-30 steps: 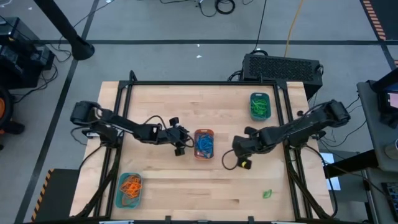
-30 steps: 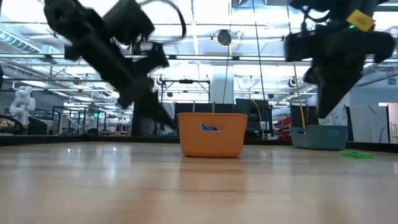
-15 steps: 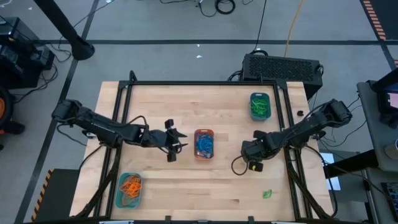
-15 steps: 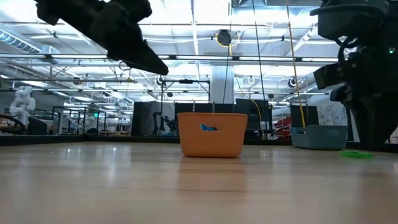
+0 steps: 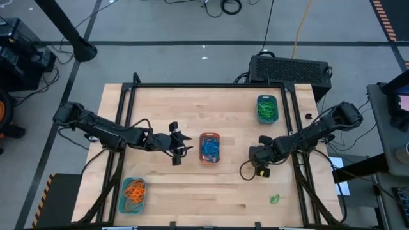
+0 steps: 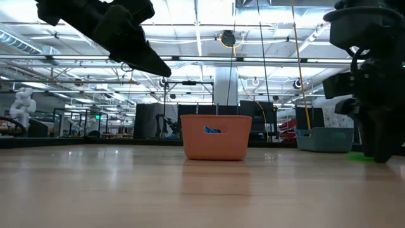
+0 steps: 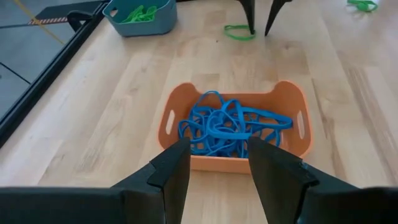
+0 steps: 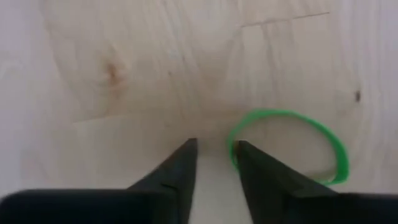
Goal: Sort rubber bands into baskets
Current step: Put the green rubber band into the blue bin
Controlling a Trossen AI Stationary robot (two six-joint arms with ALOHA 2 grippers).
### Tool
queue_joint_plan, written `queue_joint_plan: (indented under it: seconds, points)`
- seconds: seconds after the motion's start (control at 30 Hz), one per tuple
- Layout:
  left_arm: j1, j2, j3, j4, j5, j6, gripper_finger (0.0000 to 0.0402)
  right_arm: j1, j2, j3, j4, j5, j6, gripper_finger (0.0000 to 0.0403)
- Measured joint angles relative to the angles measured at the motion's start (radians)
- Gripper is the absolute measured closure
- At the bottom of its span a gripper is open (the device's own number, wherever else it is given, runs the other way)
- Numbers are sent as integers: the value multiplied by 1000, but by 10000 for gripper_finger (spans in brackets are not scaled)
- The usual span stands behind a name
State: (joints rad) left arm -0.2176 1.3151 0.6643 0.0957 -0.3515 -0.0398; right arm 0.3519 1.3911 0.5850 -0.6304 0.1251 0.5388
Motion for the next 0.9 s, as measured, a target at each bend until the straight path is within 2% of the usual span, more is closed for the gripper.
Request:
queue_joint_plan:
  seconds: [0.13,0.2,0.37,0.67,0.9]
  points:
    - [0,0,0,0,0,0,233,0,1,7,-4,-9,-17,368]
    - [0,0,0,0,0,0,233,-2,2,14,-12,-6,-45,392]
    - [0,0,0,0,-1,0,233,-13,6,86,-125,52,-65,401]
    - [0,0,-1,0,-1,1,233,-26,5,327,-436,251,-53,402]
    - [0,0,-1,0,-1,1,233,-187,5,433,-517,287,-152,403]
